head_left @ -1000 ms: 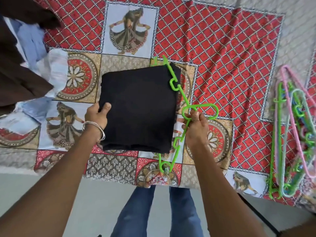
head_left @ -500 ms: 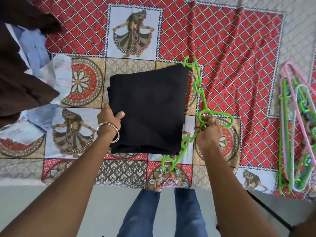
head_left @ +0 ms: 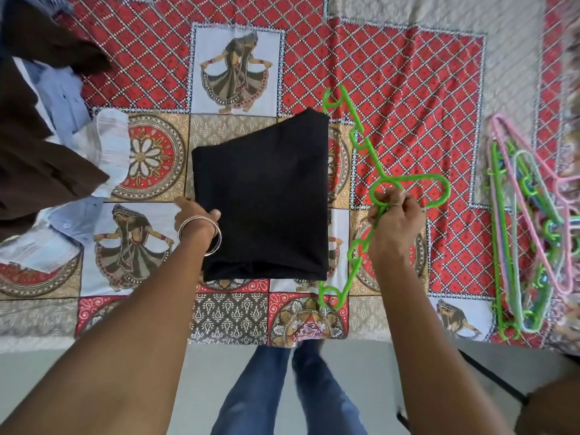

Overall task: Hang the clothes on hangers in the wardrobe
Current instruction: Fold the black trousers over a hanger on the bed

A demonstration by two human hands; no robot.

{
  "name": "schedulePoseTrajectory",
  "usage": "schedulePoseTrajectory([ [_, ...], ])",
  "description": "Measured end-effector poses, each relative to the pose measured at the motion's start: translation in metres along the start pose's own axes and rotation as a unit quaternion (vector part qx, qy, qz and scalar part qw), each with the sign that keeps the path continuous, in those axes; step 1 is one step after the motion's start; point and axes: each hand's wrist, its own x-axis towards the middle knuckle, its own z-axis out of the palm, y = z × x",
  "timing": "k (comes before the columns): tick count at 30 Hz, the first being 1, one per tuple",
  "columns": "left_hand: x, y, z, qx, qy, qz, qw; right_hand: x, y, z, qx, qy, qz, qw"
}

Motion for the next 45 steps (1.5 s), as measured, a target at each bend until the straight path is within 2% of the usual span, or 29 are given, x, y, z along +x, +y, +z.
schedulePoseTrajectory([
  [3, -0.009, -0.009, -0.004, 0.089, -0.025, 0.007, 0.996, -0.022, -0.019, 0.002, -0.008, -0.03, -0.029, 0.999],
  [6, -0.039, -0.001, -0.028, 0.085, -0.002, 0.033, 0.996, -0.042, -0.057, 0.003, 0.0, -0.081, -0.052, 0.995],
  [8, -0.054, 0.016, -0.041, 0.109, 0.03, 0.106, 0.988, -0.047, -0.07, 0.009, -0.016, -0.108, -0.069, 0.992],
  [10, -0.082, 0.043, -0.071, 0.071, 0.06, 0.21, 0.973, -0.064, -0.095, 0.009, -0.035, -0.122, -0.102, 0.987],
  [13, -0.133, 0.089, -0.118, 0.017, 0.102, 0.396, 0.912, -0.087, -0.136, 0.002, -0.075, -0.161, -0.145, 0.973],
  [14, -0.155, 0.108, -0.139, -0.005, 0.128, 0.459, 0.879, -0.094, -0.16, -0.002, -0.084, -0.175, -0.168, 0.966],
  [17, -0.214, 0.144, -0.19, -0.044, 0.154, 0.564, 0.81, -0.111, -0.219, -0.031, -0.147, -0.222, -0.225, 0.937],
  [19, -0.241, 0.156, -0.211, -0.016, 0.151, 0.601, 0.784, -0.121, -0.247, -0.055, -0.192, -0.242, -0.253, 0.917],
  [20, -0.26, 0.159, -0.222, 0.006, 0.129, 0.616, 0.777, -0.13, -0.267, -0.069, -0.207, -0.243, -0.273, 0.907],
  [21, -0.26, 0.16, -0.225, 0.029, 0.095, 0.61, 0.786, -0.127, -0.271, -0.073, -0.225, -0.255, -0.285, 0.896],
  [22, -0.293, 0.162, -0.239, 0.034, 0.062, 0.632, 0.772, -0.142, -0.3, -0.099, -0.232, -0.241, -0.322, 0.885],
  [23, -0.313, 0.157, -0.247, 0.032, 0.013, 0.63, 0.776, -0.156, -0.32, -0.117, -0.254, -0.226, -0.358, 0.869],
  [25, -0.37, 0.153, -0.263, 0.008, -0.085, 0.65, 0.755, -0.18, -0.364, -0.165, -0.277, -0.158, -0.438, 0.84],
  [26, -0.373, 0.152, -0.268, -0.008, -0.136, 0.634, 0.761, -0.178, -0.373, -0.162, -0.301, -0.126, -0.454, 0.829],
  [28, -0.448, 0.138, -0.274, -0.029, -0.214, 0.648, 0.73, -0.207, -0.406, -0.226, -0.316, -0.037, -0.478, 0.819],
  [29, -0.454, 0.134, -0.276, -0.044, -0.259, 0.63, 0.73, -0.208, -0.408, -0.223, -0.299, -0.02, -0.472, 0.829],
  [31, -0.519, 0.118, -0.277, -0.062, -0.315, 0.63, 0.707, -0.242, -0.427, -0.277, -0.267, 0.006, -0.456, 0.849],
  [33, -0.536, 0.117, -0.273, -0.102, -0.366, 0.61, 0.695, -0.247, -0.438, -0.278, -0.216, -0.012, -0.451, 0.866],
  [34, -0.588, 0.1, -0.273, -0.1, -0.387, 0.625, 0.671, -0.278, -0.45, -0.33, -0.178, 0.011, -0.433, 0.883],
  [35, -0.631, 0.083, -0.275, -0.089, -0.401, 0.627, 0.662, -0.298, -0.46, -0.366, -0.151, 0.019, -0.415, 0.897],
  [39, -0.686, 0.06, -0.264, -0.112, -0.507, 0.571, 0.636, -0.325, -0.483, -0.411, -0.142, -0.037, -0.377, 0.914],
  [42, -0.728, 0.027, -0.25, -0.084, -0.567, 0.568, 0.591, -0.347, -0.483, -0.454, -0.116, 0.052, -0.36, 0.924],
  [45, -0.775, -0.008, -0.247, 0.029, -0.597, 0.611, 0.519, -0.388, -0.479, -0.515, -0.085, 0.142, -0.36, 0.918],
])
